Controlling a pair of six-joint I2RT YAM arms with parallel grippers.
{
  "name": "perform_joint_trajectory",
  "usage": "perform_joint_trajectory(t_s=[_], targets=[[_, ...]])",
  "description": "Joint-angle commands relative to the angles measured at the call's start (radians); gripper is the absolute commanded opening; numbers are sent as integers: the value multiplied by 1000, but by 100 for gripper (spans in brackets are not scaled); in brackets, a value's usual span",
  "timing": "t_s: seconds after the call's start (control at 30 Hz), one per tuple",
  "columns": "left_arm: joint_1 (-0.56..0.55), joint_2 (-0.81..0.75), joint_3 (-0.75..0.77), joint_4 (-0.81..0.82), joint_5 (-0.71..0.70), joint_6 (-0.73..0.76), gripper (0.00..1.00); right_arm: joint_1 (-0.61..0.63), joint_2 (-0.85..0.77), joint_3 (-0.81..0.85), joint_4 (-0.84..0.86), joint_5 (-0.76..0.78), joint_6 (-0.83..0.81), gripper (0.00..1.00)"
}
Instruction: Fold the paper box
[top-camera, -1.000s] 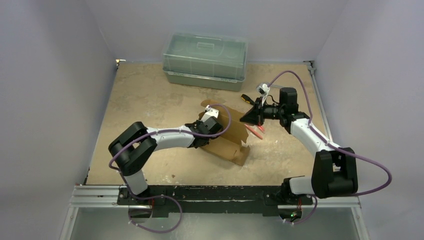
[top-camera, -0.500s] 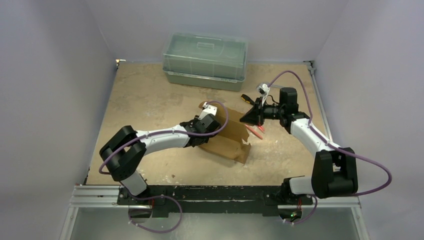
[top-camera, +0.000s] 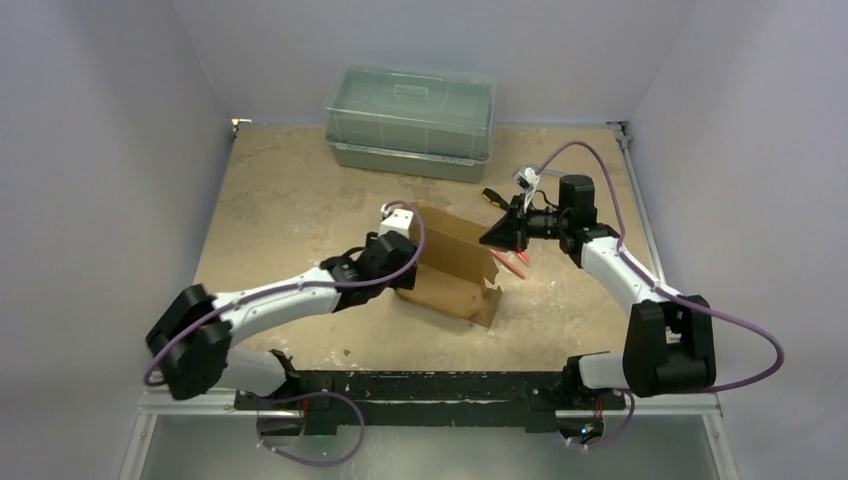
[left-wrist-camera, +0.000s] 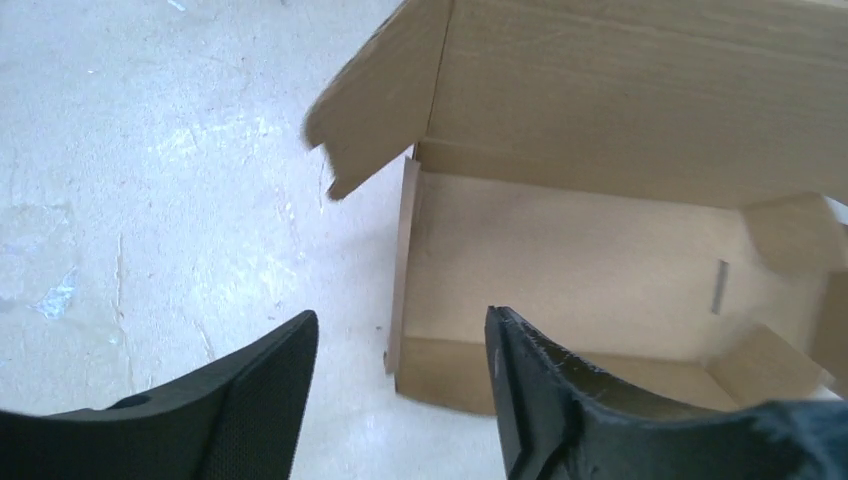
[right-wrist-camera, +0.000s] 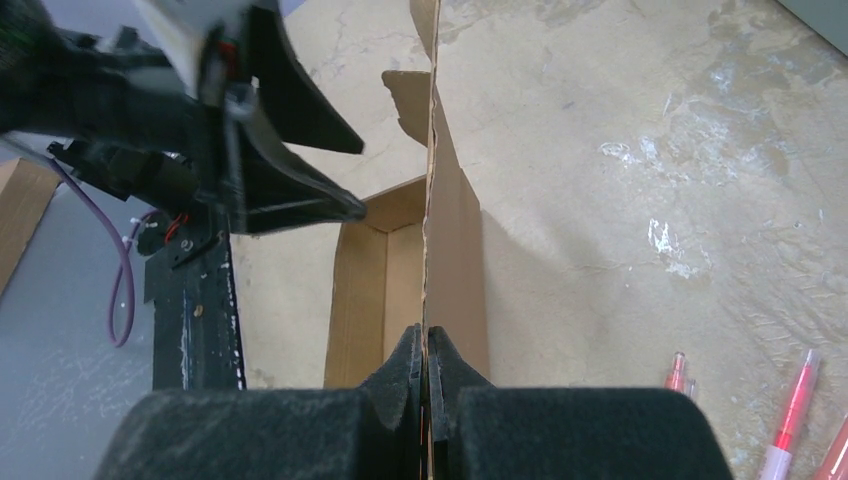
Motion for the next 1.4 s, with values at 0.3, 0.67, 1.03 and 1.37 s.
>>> perform_joint_trajectory(t_s=[0.3,0.67,1.03,1.37], targets=[[283,-600,-385,421,448,-9,92,5,-40,20,-40,-28,-84,0],[289,-355,-425,865,644,143,93,4,-39,27,-79,-60,-133,0],[295,-192,-418,951,605,191,83,4,-40,28,-86,-70,-141,0],[333,-63,-375,995,704,199,47,4,-36,29,-87,-78,-144,0]])
